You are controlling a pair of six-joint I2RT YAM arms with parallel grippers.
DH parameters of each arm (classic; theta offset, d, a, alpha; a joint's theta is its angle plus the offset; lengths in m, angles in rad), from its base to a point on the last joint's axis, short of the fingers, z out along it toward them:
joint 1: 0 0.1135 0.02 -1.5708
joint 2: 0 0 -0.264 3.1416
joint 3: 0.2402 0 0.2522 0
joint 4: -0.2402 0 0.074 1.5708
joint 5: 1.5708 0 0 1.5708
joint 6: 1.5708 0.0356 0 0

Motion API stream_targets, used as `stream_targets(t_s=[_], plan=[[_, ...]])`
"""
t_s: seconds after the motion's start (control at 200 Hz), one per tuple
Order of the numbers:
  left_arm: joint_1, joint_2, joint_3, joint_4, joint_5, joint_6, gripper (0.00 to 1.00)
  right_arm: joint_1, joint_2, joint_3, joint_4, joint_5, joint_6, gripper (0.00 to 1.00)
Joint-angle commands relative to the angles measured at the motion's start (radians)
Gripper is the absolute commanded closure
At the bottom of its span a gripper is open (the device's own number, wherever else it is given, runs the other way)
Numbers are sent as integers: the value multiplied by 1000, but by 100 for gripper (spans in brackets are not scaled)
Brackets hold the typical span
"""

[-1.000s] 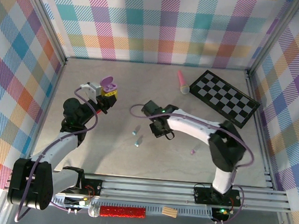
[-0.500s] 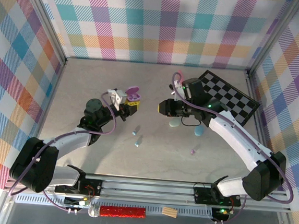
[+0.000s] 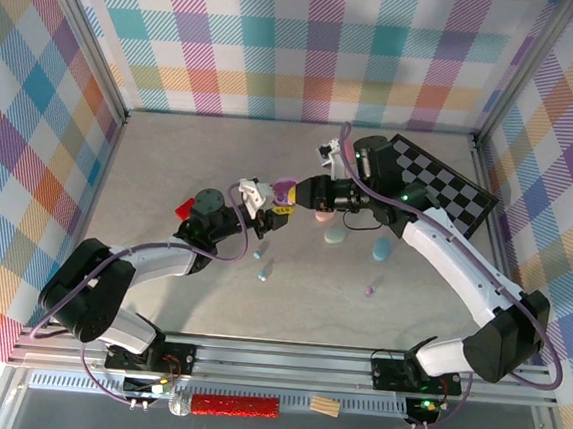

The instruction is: Insert the wireless bluetooth earbuds into the charging case

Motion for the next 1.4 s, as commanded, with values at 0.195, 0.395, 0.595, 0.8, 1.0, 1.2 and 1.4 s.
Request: stream_targets(t_s=[0.195,0.395,0.595,0.8,1.0,1.2,1.4], plan=[[-50,37,27,124,33,31,61,-5,49,22,47,-38,33,81],[-51,27,14,152,40,20,60,-5,56,12,38,16,26,81],[-51,22,14,152,43,17,60,-5,70,9,30,45,22,81],[-50,17,11,164,30,11,60,-5,87,1,31,44,23,81],[-51,10,19,156,27,9,60,-5,86,-2,21,66,28,69],[-50,1,15,152,20,12,60,-9,40,-5,-13,134,8,64],[-42,1,-5,172,6,4,60,-23,-79,-67,-7,186,-32,48]])
